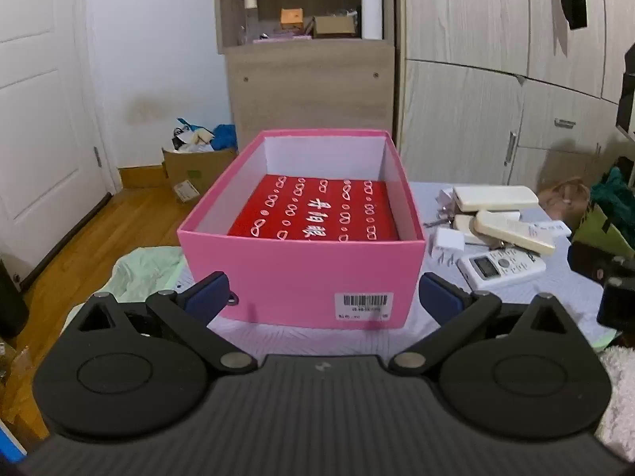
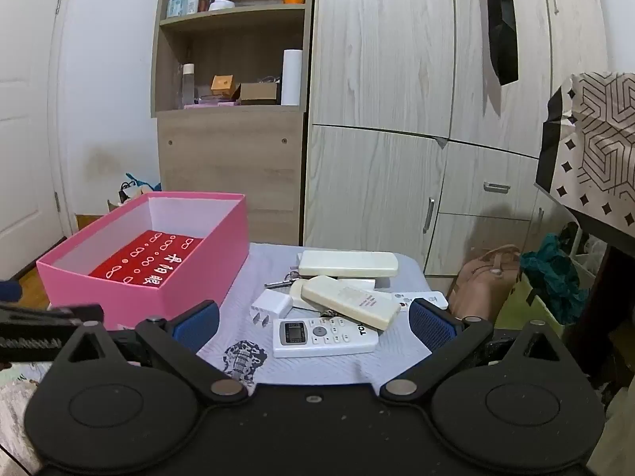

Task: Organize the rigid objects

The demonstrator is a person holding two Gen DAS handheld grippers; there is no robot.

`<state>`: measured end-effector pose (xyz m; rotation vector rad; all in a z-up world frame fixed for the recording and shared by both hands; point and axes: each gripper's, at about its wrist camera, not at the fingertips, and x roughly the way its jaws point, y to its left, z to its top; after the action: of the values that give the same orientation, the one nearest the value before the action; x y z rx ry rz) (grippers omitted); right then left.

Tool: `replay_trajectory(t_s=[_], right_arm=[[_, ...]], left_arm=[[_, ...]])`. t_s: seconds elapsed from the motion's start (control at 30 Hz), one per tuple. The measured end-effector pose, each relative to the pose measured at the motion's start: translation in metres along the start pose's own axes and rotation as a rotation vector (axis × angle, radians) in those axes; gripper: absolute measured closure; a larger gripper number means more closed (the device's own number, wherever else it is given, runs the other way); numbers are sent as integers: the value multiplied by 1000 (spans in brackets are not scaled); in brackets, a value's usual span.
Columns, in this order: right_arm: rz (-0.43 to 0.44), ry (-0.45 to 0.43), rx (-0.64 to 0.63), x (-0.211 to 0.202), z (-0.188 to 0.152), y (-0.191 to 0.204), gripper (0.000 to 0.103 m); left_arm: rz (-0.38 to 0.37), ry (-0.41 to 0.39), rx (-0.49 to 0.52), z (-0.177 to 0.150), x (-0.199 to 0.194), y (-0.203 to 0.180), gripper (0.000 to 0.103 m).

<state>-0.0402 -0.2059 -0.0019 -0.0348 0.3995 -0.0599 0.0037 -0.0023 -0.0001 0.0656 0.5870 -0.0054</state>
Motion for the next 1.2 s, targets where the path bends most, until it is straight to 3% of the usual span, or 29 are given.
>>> replay_trajectory(t_s=[0.17,0.5,1.2], right_arm=[[-7,28,-9,3,1,-1,0],[7,49,2,7,-3,0,0],[23,52,32,6,-3,-2,0]], left_arm=[[12,-61,1,-1,-10,-5,0],[13,-12,17,-5,-3,6,0],[-2,14,13,-6,-1,3,0]])
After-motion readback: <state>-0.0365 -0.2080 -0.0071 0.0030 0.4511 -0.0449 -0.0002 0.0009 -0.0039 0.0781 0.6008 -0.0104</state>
